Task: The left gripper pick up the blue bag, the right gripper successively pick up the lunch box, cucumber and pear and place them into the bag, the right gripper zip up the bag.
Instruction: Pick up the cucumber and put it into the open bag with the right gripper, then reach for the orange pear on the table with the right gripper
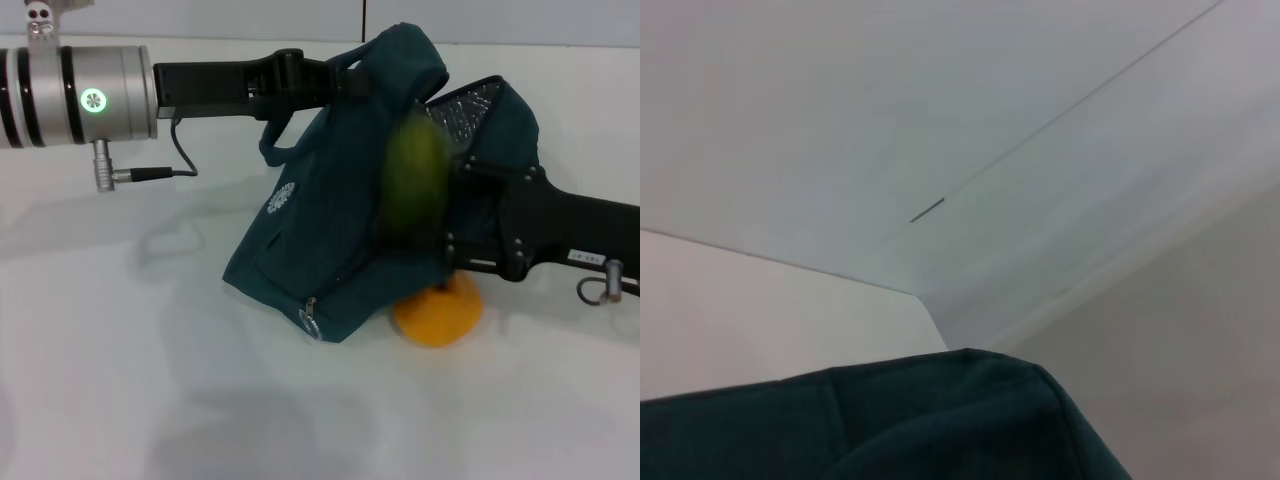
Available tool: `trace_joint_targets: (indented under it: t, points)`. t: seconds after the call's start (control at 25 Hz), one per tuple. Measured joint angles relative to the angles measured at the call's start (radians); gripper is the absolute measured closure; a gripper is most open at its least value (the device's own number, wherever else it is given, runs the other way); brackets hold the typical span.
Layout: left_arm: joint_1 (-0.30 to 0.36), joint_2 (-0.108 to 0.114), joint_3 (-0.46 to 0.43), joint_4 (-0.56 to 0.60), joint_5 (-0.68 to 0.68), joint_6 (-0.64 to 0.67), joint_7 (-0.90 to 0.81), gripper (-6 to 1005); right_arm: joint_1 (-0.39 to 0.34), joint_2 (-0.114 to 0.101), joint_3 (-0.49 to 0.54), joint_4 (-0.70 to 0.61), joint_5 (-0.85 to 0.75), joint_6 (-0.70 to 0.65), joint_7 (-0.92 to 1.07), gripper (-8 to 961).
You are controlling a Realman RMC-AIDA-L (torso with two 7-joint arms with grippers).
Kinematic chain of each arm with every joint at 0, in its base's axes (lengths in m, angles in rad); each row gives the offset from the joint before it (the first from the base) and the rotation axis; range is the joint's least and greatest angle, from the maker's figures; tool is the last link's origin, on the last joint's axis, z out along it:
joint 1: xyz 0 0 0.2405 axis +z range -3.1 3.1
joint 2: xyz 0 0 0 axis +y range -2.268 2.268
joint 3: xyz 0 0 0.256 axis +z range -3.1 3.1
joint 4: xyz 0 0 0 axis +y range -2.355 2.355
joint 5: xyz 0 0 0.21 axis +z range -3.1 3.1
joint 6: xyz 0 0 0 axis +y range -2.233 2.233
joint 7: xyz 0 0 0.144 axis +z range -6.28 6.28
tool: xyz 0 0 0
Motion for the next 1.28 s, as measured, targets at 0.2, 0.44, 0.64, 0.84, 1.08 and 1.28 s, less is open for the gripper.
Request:
trace_joint_targets:
  t: [0.2,0.44,0.64,0.84,1.08,1.28]
  points:
    - [0.001,-0.001,0.000,0.000,-0.002,0.009,0.002,940,0.044,-0.001,-0.009,-0.002,-0.011,0.028,0.068,235]
    - [0.001,-0.001,0.001,0.000,-0.002,0.009,0.002,940,0.051,0.000,-0.015,-0.003,-0.005,0.034,0.086,235]
    - [0.001,-0.001,0.001,0.000,-0.003,0.009,0.005,940,0.024,-0.003,-0.002,-0.003,0.010,0.004,0.077,234]
    - [0.003,-0.001,0.002,0.000,0.000,0.009,0.008,939,-0.054,-0.008,0.078,-0.004,0.060,-0.173,-0.041,239]
    - [0.012,-0.001,0.000,0.000,-0.003,0.007,0.016,939,-0.168,-0.045,0.144,0.002,0.020,-0.331,-0.178,246]
    - [0.020,-0.001,-0.008,0.000,-0.003,-0.004,0.035,939,-0.240,-0.039,0.151,0.009,-0.100,-0.315,-0.204,245]
